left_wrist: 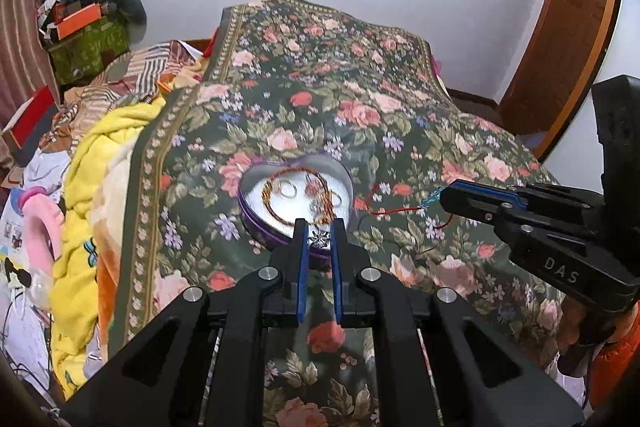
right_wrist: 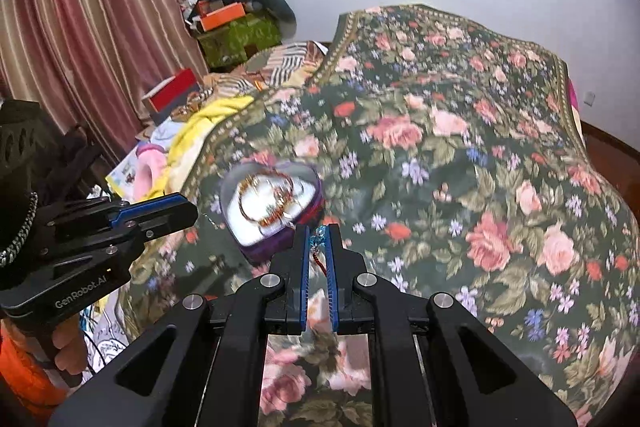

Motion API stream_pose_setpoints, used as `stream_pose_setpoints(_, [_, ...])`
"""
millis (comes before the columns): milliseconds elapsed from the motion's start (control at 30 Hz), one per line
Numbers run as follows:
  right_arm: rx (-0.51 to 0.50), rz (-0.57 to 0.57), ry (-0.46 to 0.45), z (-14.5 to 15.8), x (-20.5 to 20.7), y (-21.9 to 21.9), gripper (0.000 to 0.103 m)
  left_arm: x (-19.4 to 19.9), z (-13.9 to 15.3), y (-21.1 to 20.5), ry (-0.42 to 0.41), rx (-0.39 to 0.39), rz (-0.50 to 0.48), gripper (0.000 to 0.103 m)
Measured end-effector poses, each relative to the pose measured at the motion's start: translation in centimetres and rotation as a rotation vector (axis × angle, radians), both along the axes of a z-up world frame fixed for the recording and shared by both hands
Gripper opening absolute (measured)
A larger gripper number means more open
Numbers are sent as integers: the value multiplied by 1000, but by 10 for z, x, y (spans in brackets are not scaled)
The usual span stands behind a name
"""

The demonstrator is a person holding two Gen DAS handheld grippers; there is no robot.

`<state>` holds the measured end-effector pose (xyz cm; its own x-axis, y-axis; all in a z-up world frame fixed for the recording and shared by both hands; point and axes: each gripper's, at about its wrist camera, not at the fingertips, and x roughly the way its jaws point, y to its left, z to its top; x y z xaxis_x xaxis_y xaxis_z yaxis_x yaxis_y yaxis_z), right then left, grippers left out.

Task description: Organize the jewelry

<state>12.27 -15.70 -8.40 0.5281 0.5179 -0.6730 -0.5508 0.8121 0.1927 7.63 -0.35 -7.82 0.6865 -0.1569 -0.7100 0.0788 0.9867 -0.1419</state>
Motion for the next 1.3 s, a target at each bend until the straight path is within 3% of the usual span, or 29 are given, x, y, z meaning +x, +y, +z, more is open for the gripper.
stream_pose_setpoints(367, [61,31,-52,25,9,21,7,8,22,17,-71,-8,35,9])
stream_pose_setpoints(700, [110,60,-72,38,22,40,7,20,21,29,-76,-22,51,9])
stream_pose_setpoints(1300, [78,85,65,-11,48,63,7,47,-16,41,10,-60,59,9])
